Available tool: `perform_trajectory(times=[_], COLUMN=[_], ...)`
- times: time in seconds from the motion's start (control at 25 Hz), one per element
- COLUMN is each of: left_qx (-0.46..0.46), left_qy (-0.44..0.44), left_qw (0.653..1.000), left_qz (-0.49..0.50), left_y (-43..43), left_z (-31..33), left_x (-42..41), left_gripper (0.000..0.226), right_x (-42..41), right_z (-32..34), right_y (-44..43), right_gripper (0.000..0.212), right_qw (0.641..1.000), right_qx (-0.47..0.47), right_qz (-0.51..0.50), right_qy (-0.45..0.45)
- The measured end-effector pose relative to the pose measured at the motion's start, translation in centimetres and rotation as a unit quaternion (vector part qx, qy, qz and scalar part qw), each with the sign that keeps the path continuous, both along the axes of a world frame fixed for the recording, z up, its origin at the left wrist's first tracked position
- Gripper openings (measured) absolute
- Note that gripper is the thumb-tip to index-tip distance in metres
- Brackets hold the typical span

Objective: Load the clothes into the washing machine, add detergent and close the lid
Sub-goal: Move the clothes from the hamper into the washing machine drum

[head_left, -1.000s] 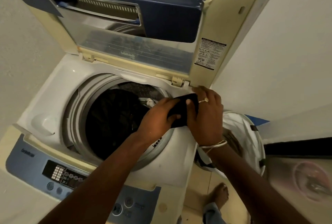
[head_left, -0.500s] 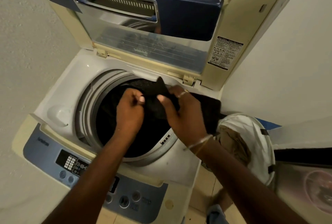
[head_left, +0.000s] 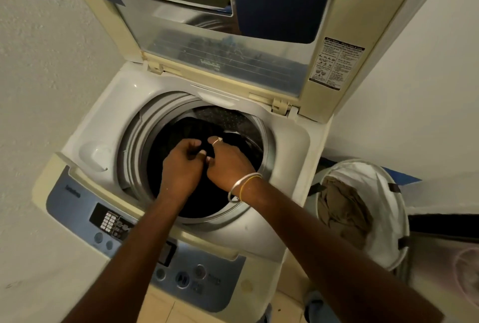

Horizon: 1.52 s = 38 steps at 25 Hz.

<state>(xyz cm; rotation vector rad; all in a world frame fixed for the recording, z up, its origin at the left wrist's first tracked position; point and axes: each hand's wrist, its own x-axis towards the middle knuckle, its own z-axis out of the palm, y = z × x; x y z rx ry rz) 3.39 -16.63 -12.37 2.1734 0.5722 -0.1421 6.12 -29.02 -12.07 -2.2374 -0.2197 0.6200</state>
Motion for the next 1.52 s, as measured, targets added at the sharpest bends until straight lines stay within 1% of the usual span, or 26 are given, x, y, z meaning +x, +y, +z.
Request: perform_trajectory(times=[0.04,0.12,0.24,0.32,0.4,0.48,0.52,0.6,0.68,0.76,0.8,0.88,0.92,0.96,1.0,1.04,1.08,1.12,1.16,1.2,1.24,1.32,1.36,1.44,1.48,1.52], left_qx=[-0.02,-0.049,-0.092,-0.112,-0.103,-0.105,-0.111,-0.119,-0.11,-0.082,-0.07,-0.053,-0.044,-0.03,-0.006,0.023,0.042,0.057,0.073,0.096,0.124,0.186,0.206,0.198,0.185,0.172], left_qy=[-0.051,-0.151,-0.251,-0.281,-0.293,-0.29,-0.285,-0.264,-0.213,-0.142,-0.116,-0.08,-0.063,-0.041,-0.018,0.026,0.074,0.115,0.136,0.145,0.159,0.164,0.18,0.23,0.251,0.26], left_qw=[0.999,0.987,0.964,0.953,0.949,0.945,0.942,0.939,0.948,0.962,0.964,0.961,0.958,0.955,0.951,0.945,0.935,0.918,0.897,0.874,0.85,0.823,0.815,0.813,0.818,0.828], left_qz=[0.006,0.018,0.002,-0.024,-0.059,-0.109,-0.136,-0.184,-0.209,-0.22,-0.229,-0.258,-0.275,-0.292,-0.308,-0.325,-0.344,-0.375,-0.414,-0.453,-0.487,-0.512,-0.51,-0.496,-0.483,-0.466], left_y=[-2.0,-6.2,-13.0,-17.5,-22.2,-27.4,-29.6,-33.7,-37.1,-39.2,-39.7,-40.8,-40.9,-41.2,-41.3,-41.3,-41.3,-41.3,-41.2,-41.0,-40.7,-40.4,-40.2,-39.5,-38.9,-38.5], left_z=[0.4,1.7,3.6,4.2,4.2,3.6,2.9,0.2,-3.9,-9.1,-11.8,-17.7,-21.0,-24.3,-27.5,-31.2,-34.7,-37.8,-41.1,-44.1,-47.2,-51.7,-53.7,-56.9,-58.0,-58.5], left_x=[-0.3,-0.7,-1.0,-0.9,-0.7,-0.7,-0.7,-0.6,-0.4,-0.3,-0.2,-0.1,0.0,0.2,0.5,0.7,1.0,1.2,1.4,1.5,1.5,1.6,1.6,1.1,0.8,0.4], left_gripper=[0.024,0.016,0.013,0.011,0.008,0.007,0.007,0.007,0.01,0.014,0.014,0.014,0.015,0.018,0.026,0.036,0.043,0.046,0.051,0.061,0.072,0.088,0.094,0.102,0.104,0.102], right_x=[-0.9,-2.1,-2.9,-3.4,-4.1,-5.0,-5.5,-6.4,-7.3,-8.1,-8.4,-8.6,-8.7,-8.8,-8.6,-8.6,-8.9,-9.4,-9.9,-10.5,-11.1,-12.0,-12.4,-13.0,-13.3,-13.5], right_z=[0.6,1.6,2.0,2.2,1.4,0.0,-0.9,-3.4,-6.9,-10.6,-13.7,-20.7,-24.1,-27.9,-31.1,-34.7,-38.3,-41.5,-43.9,-46.9,-49.2,-53.6,-55.5,-58.2,-59.3,-60.0], right_y=[-1.6,-4.7,-10.4,-14.7,-19.0,-23.1,-24.8,-28.3,-31.9,-35.0,-36.3,-38.7,-39.7,-40.7,-41.6,-42.5,-43.2,-43.7,-44.2,-44.6,-45.1,-45.6,-45.5,-44.3,-43.6,-43.4], right_gripper=[0.047,0.037,0.021,0.012,0.007,0.014,0.019,0.025,0.024,0.024,0.027,0.038,0.045,0.048,0.048,0.048,0.054,0.066,0.077,0.086,0.092,0.098,0.105,0.121,0.121,0.114], right_qw=[0.999,0.985,0.942,0.904,0.871,0.852,0.848,0.846,0.846,0.861,0.874,0.91,0.929,0.938,0.934,0.927,0.926,0.931,0.937,0.945,0.953,0.949,0.939,0.919,0.912,0.91], right_qx=[0.033,0.092,0.152,0.183,0.2,0.194,0.184,0.171,0.156,0.099,0.063,-0.039,-0.088,-0.123,-0.134,-0.14,-0.142,-0.142,-0.141,-0.129,-0.107,-0.102,-0.123,-0.212,-0.254,-0.282], right_qz=[-0.029,-0.1,-0.227,-0.312,-0.379,-0.428,-0.444,-0.469,-0.492,-0.49,-0.479,-0.413,-0.358,-0.31,-0.29,-0.276,-0.259,-0.233,-0.207,-0.187,-0.172,-0.166,-0.175,-0.182,-0.174,-0.162], right_qy=[-0.026,-0.11,-0.195,-0.227,-0.241,-0.232,-0.221,-0.184,-0.137,-0.091,-0.058,-0.001,0.037,0.092,0.162,0.21,0.235,0.243,0.245,0.236,0.226,0.247,0.268,0.278,0.272,0.258])
